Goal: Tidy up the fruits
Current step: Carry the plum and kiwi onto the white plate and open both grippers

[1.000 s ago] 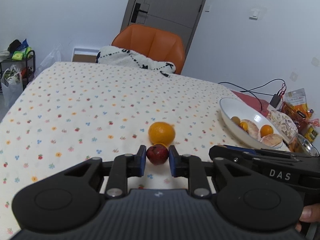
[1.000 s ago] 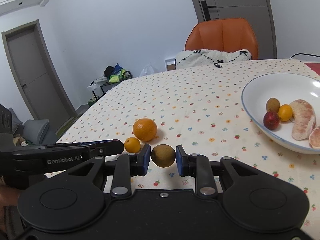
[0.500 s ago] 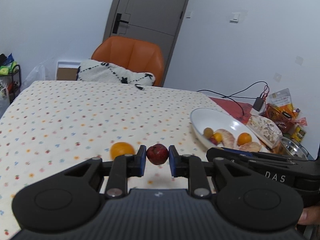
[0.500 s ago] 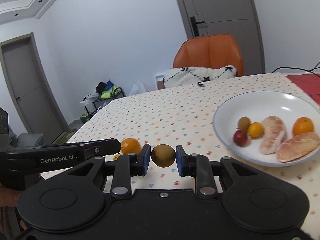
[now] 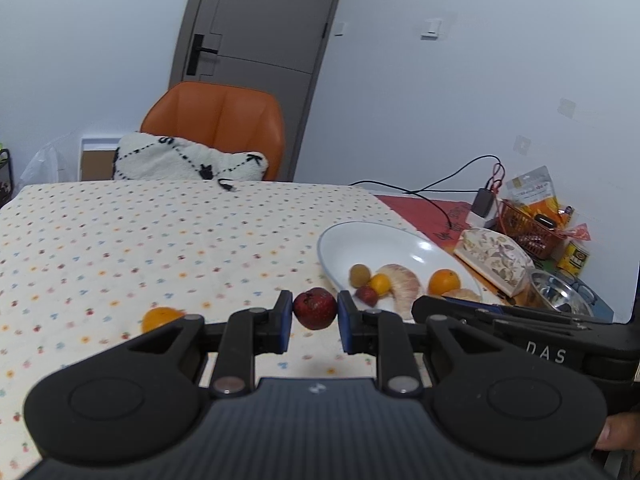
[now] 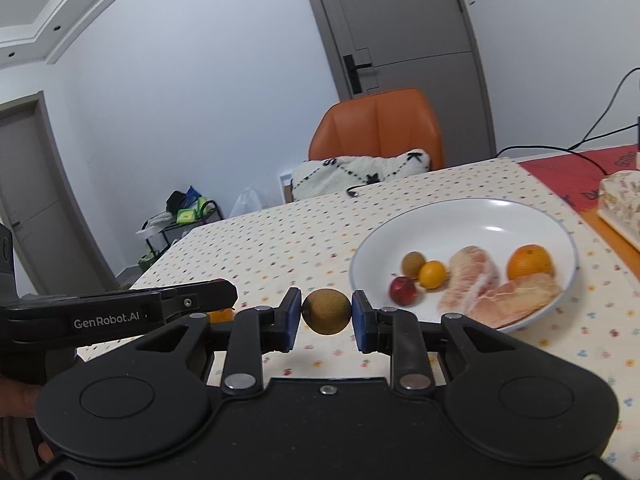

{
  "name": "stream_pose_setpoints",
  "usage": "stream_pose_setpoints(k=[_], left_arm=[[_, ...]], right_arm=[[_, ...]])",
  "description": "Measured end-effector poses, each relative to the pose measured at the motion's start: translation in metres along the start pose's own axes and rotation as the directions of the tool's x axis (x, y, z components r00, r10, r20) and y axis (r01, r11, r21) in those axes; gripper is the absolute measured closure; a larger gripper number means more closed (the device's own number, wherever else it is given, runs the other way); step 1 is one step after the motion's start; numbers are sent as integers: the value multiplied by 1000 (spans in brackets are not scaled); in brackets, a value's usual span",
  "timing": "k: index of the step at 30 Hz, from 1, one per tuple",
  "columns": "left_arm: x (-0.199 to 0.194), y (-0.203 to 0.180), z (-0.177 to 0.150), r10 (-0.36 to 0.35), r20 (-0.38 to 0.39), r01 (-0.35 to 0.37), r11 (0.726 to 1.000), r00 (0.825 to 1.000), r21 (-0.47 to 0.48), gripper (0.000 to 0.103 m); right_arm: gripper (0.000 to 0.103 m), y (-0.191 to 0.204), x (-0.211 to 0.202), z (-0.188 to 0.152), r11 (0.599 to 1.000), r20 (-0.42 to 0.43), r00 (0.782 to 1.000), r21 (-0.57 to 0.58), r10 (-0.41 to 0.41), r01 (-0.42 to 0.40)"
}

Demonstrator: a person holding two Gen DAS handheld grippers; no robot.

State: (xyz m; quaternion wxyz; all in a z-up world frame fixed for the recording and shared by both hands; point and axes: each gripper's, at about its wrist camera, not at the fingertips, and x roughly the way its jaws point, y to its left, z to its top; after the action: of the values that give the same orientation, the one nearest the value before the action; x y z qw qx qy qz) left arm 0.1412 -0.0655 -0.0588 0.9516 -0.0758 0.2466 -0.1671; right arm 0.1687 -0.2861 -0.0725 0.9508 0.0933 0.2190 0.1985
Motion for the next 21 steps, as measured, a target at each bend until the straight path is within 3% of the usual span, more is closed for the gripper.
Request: stream_pose_setpoints(k=[21], left_arm=[[38,-57,7,-83,-17,84,994,996,63,81]], right_arm=[[77,-52,-29,2,992,46,993,70,-108,104]])
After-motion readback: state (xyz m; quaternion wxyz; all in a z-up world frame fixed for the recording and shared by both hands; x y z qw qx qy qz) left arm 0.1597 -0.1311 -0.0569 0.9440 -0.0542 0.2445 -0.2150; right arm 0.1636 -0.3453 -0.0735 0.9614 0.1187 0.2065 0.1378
